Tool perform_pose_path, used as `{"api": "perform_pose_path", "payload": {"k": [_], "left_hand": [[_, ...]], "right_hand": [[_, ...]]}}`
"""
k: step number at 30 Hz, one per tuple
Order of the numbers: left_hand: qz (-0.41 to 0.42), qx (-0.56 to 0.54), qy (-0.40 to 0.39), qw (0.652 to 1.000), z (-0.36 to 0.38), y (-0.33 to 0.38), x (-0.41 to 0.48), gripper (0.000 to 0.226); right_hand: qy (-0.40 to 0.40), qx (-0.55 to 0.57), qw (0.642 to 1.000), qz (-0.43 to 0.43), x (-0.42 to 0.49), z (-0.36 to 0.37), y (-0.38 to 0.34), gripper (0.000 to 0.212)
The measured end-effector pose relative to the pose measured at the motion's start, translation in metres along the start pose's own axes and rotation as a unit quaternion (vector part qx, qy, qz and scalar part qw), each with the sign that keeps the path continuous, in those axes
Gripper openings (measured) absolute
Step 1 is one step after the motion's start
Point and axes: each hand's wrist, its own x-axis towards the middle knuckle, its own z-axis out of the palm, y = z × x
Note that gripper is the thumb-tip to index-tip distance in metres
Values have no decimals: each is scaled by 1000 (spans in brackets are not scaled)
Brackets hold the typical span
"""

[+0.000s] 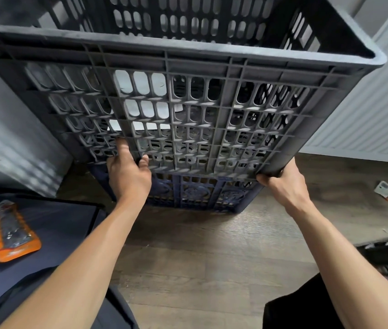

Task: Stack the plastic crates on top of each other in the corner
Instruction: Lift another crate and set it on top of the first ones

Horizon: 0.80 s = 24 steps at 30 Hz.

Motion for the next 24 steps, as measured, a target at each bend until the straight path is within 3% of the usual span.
{"api": "perform_pose_path", "payload": {"k": [9, 13, 17, 24], "left_hand": [[-22, -28, -19, 999, -3, 7, -5, 64], [-28, -45, -15, 998, -3, 11, -7, 61], [-24, -39, -41, 998, -7, 11, -8, 70], [-40, -135, -49, 989, -6, 20, -27, 84]], "right_hand": [[-13, -2, 999, -34, -3, -2, 10, 41], [-31, 10, 999, -24, -4, -2, 11, 45], [-52, 0, 999, -14, -5, 1, 8, 63], [-28, -56, 998, 5, -18, 8, -1, 57]]}}
